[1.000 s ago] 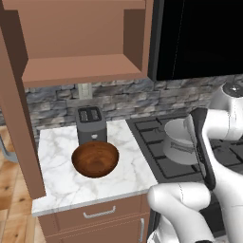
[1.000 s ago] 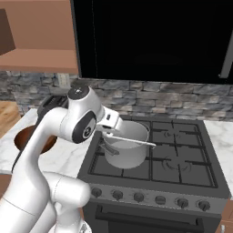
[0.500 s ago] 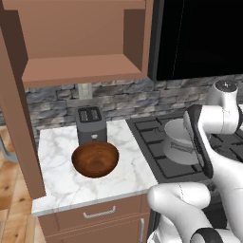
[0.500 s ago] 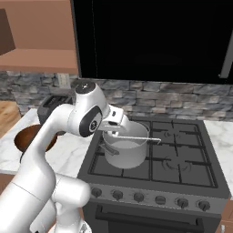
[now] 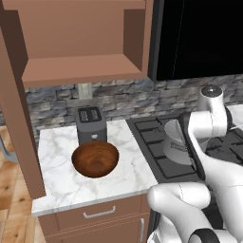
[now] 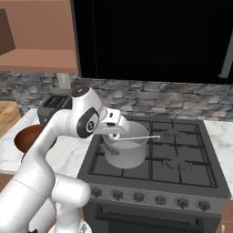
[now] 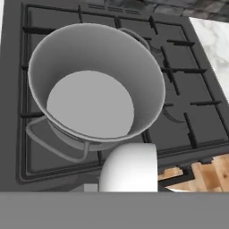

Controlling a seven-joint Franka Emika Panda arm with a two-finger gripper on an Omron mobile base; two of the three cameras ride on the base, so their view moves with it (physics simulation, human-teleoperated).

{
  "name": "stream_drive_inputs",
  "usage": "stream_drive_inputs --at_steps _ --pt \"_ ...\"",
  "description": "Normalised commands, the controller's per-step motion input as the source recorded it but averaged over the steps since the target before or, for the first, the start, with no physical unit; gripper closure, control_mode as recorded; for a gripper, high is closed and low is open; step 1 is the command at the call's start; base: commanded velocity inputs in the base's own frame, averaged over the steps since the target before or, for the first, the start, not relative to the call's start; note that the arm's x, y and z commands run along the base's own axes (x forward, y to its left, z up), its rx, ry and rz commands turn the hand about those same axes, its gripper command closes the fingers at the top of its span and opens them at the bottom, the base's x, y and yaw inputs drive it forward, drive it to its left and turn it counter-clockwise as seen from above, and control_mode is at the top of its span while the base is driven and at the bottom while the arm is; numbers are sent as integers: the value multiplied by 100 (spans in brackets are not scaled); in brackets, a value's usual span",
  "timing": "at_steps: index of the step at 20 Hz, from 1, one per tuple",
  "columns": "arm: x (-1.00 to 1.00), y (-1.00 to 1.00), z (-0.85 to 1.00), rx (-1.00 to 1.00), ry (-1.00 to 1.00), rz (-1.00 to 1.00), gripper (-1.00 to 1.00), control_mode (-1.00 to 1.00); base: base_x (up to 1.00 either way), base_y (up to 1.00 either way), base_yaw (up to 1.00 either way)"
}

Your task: Open the cabinet and move the ladle to the pot. Then close the cabinet.

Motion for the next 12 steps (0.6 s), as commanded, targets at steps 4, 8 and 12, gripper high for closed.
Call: stream_drive_inputs --at_steps 4,8,12 --pt "7 0 -17 -12 0 0 100 -100 0 0 0" --pt "12 -1 -14 -10 0 1 100 -100 0 0 0" --pt "13 -1 -10 -8 2 2 100 -100 0 0 0"
